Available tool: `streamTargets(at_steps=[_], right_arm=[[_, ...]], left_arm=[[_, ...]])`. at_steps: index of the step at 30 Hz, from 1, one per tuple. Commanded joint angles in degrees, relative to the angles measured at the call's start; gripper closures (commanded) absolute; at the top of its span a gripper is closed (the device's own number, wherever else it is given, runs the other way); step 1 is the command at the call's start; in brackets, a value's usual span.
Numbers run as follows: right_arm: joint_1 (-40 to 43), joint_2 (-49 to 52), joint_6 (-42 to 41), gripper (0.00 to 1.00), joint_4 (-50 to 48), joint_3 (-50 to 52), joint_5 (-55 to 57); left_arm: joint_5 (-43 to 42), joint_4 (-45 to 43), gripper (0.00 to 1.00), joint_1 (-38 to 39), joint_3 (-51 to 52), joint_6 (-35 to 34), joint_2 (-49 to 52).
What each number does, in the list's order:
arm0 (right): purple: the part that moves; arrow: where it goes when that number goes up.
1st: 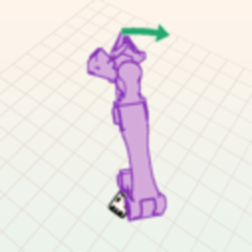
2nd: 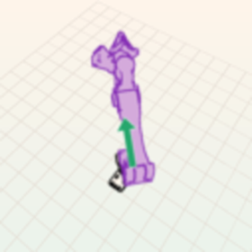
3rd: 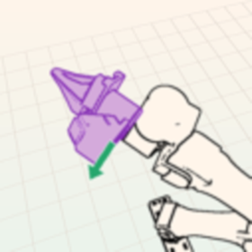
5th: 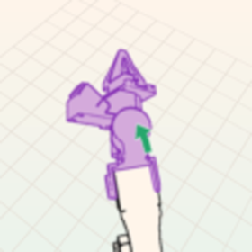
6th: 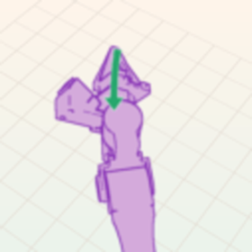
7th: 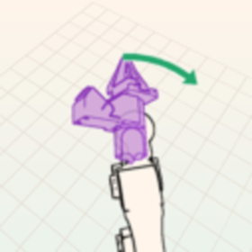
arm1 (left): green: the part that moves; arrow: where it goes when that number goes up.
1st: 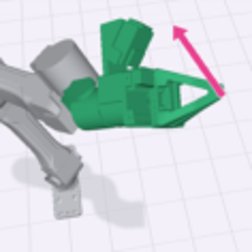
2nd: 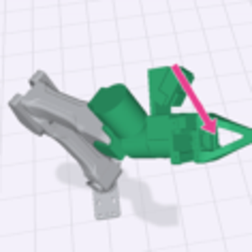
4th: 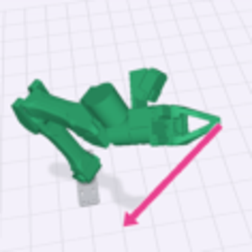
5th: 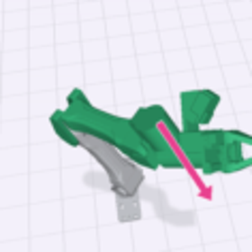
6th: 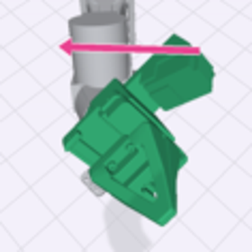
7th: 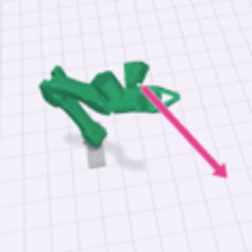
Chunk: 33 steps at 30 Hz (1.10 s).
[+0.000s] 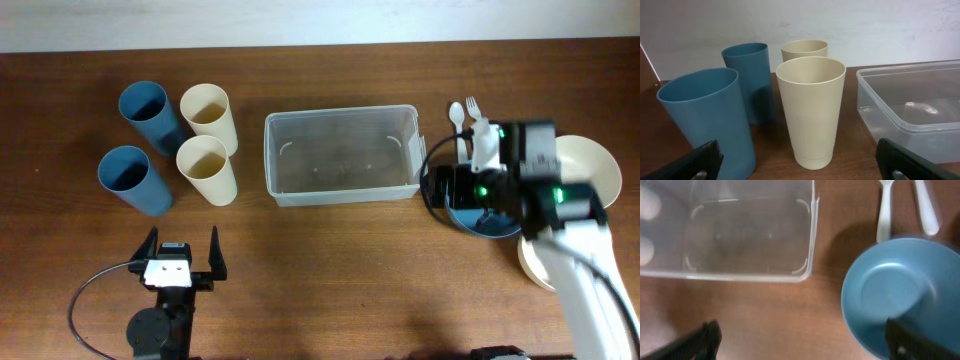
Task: Pack container
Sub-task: 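Move the right gripper over the front cream bowl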
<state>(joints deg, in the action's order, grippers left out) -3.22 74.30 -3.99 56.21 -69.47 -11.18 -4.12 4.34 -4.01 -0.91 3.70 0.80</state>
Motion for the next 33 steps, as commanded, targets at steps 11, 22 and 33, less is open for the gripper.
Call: streamTargets(at_steps=[11,22,33], right_arm=[[9.68,9.46,-7.50,0.01,7.13,-14.43,3.02],[14.23,9.73,-13.57,0.01,7.54,-14.38,5.86],[21.11,10.73,-31.80,0.01,14.45,-14.32,20.11]], left_arm=[[-0.63,0.00,0.00,-0.17,0.37,0.90,-0.50],[-0.63,0.00,0.00,-0.17,0.37,0.90,-0.50],[-0.63,0.00,0.00,-0.17,0.37,0.90,-0.50]])
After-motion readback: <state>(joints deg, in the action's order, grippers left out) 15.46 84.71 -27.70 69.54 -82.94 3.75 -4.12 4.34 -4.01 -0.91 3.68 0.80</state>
